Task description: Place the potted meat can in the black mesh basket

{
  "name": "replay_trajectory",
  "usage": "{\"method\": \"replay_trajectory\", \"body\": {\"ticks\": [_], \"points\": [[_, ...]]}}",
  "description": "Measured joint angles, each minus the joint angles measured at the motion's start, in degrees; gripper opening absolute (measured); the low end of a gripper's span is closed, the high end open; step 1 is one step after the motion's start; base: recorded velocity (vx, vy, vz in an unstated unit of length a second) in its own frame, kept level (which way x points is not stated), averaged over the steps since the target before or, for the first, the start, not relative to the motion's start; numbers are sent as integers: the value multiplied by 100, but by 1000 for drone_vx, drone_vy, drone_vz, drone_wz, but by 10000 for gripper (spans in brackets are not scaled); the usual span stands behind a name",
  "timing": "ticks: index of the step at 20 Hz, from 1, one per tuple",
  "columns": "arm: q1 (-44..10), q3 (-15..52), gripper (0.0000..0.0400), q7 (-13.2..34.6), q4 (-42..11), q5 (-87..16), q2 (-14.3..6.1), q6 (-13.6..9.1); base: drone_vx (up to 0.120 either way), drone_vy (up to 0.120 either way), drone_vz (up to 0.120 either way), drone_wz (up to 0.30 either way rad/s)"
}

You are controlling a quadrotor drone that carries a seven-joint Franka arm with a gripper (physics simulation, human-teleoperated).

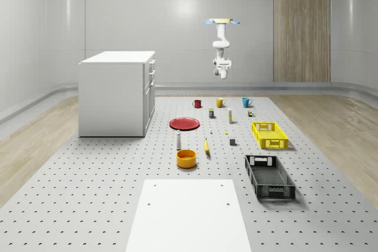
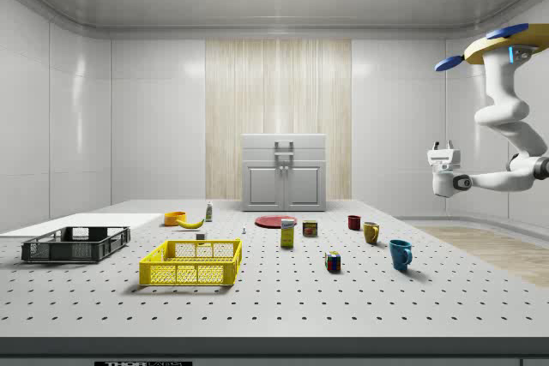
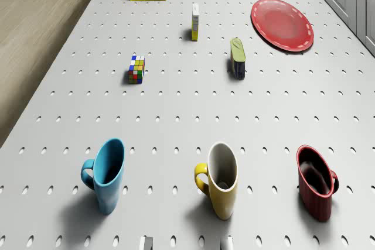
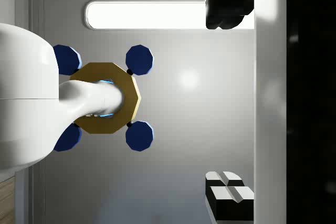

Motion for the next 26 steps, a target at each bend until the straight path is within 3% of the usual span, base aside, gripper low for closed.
{"method": "replay_trajectory", "body": {"ticks": [6, 12, 18, 26], "points": [[-16, 8, 400, -9, 733, 6, 145, -561, 80, -87, 0, 0], [-26, 14, 400, -13, 1351, 10, 370, -927, 120, -120, 0, 0], [-33, 19, 400, -16, 1621, 12, 471, -1069, 120, -120, 0, 0], [-39, 23, 400, -18, 1693, 14, 488, -1090, 120, -120, 0, 0]]}}
